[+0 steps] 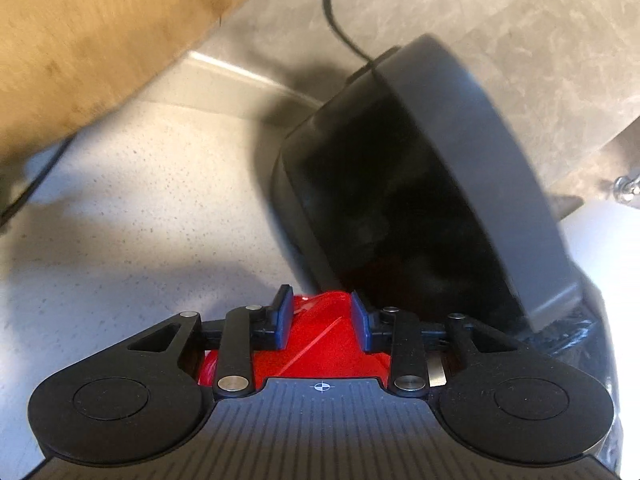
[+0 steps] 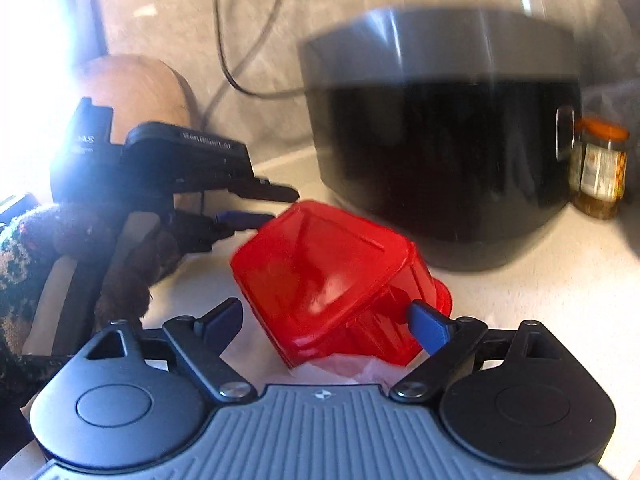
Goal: Collect trash
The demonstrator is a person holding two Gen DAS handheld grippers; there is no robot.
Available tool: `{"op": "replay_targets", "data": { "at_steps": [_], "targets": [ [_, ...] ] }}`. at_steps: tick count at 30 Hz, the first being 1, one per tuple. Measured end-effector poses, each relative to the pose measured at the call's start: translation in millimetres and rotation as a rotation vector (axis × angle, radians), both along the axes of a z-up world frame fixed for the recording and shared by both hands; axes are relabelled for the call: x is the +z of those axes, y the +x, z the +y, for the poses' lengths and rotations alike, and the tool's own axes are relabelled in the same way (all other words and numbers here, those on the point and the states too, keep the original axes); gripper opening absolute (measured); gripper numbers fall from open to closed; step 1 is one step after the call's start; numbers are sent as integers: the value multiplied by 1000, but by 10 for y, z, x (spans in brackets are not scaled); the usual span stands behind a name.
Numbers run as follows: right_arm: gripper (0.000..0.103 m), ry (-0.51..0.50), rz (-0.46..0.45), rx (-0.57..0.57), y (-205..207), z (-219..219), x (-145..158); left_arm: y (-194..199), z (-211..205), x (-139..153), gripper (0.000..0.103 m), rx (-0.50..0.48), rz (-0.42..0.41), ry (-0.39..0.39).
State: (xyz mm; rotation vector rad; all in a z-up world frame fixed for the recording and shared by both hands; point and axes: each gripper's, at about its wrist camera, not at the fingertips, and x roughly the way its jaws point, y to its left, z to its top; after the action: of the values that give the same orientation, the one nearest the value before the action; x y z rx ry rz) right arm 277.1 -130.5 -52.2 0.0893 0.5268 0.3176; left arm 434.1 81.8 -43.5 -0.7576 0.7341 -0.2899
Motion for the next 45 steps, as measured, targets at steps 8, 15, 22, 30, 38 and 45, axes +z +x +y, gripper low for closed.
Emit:
{"op": "replay_targets", "data": {
  "at_steps": [8, 15, 22, 30, 38, 45],
  "targets": [
    [80, -110, -208, 239, -607, 307, 340, -424, -20, 408, 19, -72, -89, -40],
    [81, -38, -96, 42, -667, -407, 370, -563, -30, 347, 21, 31, -3, 115],
    [83, -19, 10, -18, -624, -1146, 150, -367, -274, -186, 21, -8, 87, 128],
    [92, 117, 164, -57, -87, -1118, -353, -145, -535, -418, 11, -87, 141, 117],
    [96, 27, 5, -110, -166, -891, -122, -237, -515, -136, 2, -113, 79, 162],
    [103, -72, -236, -119, -470, -768, 390, -402, -503, 193, 2, -134, 3, 78]
  ]
}}
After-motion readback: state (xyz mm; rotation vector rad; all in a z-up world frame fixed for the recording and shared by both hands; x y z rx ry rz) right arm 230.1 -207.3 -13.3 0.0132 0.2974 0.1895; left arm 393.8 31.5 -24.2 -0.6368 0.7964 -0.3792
